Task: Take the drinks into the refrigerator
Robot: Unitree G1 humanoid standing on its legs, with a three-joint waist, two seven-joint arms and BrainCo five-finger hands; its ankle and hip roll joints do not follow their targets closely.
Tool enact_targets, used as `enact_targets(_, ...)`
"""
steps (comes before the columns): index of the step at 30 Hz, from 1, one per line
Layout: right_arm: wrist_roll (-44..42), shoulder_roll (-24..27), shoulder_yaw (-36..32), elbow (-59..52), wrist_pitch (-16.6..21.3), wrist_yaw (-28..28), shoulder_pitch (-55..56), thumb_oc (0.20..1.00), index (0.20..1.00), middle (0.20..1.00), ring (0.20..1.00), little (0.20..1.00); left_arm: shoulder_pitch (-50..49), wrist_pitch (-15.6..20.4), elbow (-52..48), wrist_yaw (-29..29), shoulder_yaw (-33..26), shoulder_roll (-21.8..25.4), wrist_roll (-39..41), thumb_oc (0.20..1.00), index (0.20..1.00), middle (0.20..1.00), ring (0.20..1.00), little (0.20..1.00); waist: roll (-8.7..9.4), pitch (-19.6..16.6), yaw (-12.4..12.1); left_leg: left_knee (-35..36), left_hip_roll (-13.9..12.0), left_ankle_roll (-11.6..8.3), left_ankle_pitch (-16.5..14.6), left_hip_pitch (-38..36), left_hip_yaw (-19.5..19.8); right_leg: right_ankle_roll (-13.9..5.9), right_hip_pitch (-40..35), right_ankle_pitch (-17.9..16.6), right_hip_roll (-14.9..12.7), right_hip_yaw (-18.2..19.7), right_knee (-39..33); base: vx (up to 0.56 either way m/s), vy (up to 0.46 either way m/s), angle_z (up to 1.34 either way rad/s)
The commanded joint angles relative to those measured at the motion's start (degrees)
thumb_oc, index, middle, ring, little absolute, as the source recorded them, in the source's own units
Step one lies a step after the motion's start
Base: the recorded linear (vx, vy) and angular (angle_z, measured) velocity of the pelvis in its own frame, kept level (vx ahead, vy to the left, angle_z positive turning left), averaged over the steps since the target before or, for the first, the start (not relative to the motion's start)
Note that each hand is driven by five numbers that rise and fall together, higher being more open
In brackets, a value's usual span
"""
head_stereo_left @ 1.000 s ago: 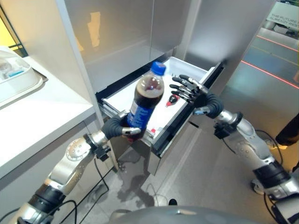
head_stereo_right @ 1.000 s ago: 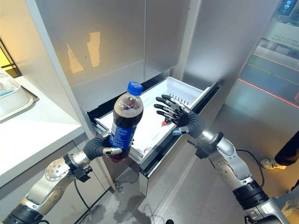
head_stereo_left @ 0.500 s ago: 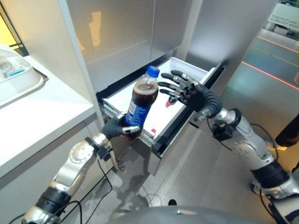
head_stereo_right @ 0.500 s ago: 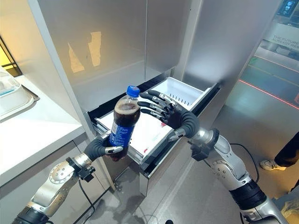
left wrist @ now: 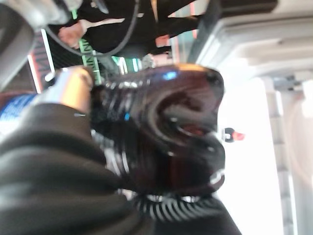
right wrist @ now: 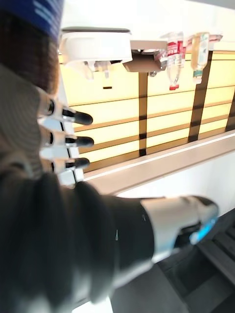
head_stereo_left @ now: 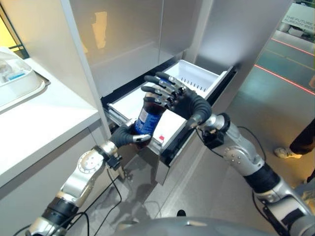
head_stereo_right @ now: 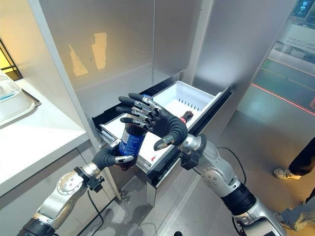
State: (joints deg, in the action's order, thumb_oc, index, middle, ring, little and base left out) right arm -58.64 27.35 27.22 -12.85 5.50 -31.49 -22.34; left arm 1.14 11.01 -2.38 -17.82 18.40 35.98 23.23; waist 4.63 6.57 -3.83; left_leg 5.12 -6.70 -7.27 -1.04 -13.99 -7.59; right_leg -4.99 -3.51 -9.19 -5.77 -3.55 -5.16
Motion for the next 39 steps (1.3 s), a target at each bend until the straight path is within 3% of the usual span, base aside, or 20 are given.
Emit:
enact_targets(1,0.05,-0.28,-1.15,0.97,2.42,2.05,-5.13,1.000,1.000,1.000,1.000,1.000,10.27,8.38,-2.91,0.54,-0.17,-2.74,1.30,0.200,0.200,0.200,0.200,0.200,-1.83,0.81,-0.31,-0.12,4.05,5.91,-2.83,1.68,4.39,-0.04,-3.45,9.01,1.98,-3.96,7.59,0.00,0.000,0.00)
enact_targets(9,1.59,0.79,-4.38,1.29,4.33,3.64,-4.86,1.000,1.000,1.000,1.000,1.000,8.19,8.25,-2.06,0.57,-1.79,-2.53,1.78,0.200,0.200,0.200,0.200,0.200,-1.63,0.60,-0.55,-0.12,4.09,5.91,-2.68,1.83,4.55,-0.07,-3.64,8.84,1.85,-4.06,7.35,0.00,0.000,0.00)
enact_targets(17,3.36,7.70,-13.52,2.91,9.18,7.59,-8.22,1.000,1.000,1.000,1.000,1.000,5.31,8.52,-2.26,-0.62,-4.59,-1.03,3.67,0.200,0.200,0.200,0.200,0.200,-1.45,0.11,-0.91,-0.12,4.01,5.81,-2.64,1.88,4.53,-0.15,-3.87,8.64,1.89,-4.18,6.94,0.00,0.000,0.00)
enact_targets(28,1.99,15.29,-16.02,7.89,13.19,11.93,-18.17,1.000,1.000,1.000,1.000,1.000,4.30,8.10,-3.28,-0.99,-4.62,0.63,5.41,0.200,0.200,0.200,0.200,0.200,-1.10,-0.27,-1.18,-0.12,3.98,5.64,-2.58,2.09,4.55,-0.28,-3.75,8.16,1.97,-4.14,6.62,0.00,0.000,0.00)
enact_targets(39,3.65,12.38,-11.90,13.53,9.47,10.37,-13.99,1.000,1.000,1.000,1.000,1.000,6.40,8.36,-3.69,-1.24,-3.21,0.34,5.81,0.200,0.200,0.200,0.200,0.200,-1.10,-0.17,-1.24,-0.12,4.08,5.64,-2.37,2.28,4.66,-0.22,-3.67,8.02,1.86,-4.05,6.71,0.00,0.000,0.00)
